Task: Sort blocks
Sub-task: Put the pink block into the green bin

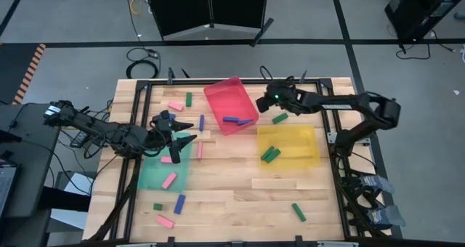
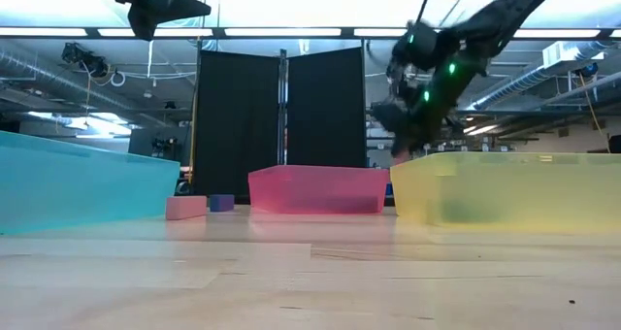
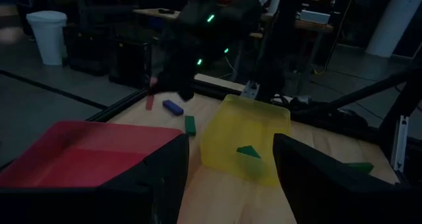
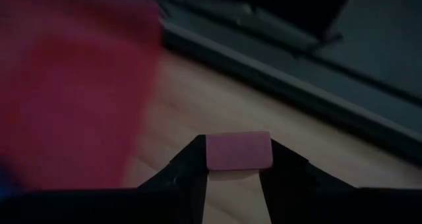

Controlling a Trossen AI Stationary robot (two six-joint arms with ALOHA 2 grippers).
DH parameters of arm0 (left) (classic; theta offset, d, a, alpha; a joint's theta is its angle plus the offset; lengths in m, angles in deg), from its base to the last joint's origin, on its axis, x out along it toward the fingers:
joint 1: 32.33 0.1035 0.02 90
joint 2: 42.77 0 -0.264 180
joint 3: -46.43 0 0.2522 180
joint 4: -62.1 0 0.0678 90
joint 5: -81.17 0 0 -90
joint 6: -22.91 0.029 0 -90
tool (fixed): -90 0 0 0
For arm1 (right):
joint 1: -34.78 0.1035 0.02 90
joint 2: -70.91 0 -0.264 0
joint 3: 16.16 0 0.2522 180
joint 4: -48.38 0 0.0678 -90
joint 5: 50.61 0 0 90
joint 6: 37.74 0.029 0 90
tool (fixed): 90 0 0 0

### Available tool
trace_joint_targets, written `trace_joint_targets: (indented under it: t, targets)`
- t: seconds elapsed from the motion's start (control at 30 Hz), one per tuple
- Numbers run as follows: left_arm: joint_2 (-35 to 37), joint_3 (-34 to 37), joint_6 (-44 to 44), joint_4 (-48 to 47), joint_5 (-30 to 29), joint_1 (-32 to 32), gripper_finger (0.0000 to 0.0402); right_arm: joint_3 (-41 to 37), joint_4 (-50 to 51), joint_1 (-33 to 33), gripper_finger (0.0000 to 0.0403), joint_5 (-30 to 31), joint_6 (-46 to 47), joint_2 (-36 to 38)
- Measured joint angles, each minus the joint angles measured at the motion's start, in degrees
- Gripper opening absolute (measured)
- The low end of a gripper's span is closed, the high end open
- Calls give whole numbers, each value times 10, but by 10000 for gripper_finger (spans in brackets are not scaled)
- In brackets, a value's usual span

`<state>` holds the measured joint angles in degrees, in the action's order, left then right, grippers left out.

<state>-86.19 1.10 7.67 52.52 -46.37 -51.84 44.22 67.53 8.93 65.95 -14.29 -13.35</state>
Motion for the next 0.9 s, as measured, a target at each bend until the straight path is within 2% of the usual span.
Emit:
trace_joint_targets:
  t: [0.13,0.23,0.37,0.53,0.67,0.9]
  targets:
    - [0,0,0,1,0,0,227,0,-103,68,119,-8,-2,43]
    - [0,0,0,7,-5,0,227,0,-208,132,119,-16,-14,39]
    - [0,0,14,27,-8,0,227,1,-351,210,119,-22,-20,-16]
    - [0,0,36,61,-10,0,227,28,-511,276,119,-22,-20,-129]
    - [0,0,48,83,-10,0,227,110,-533,308,119,-28,-13,-226]
    - [4,0,56,83,-10,0,227,312,-509,334,119,-88,-44,-381]
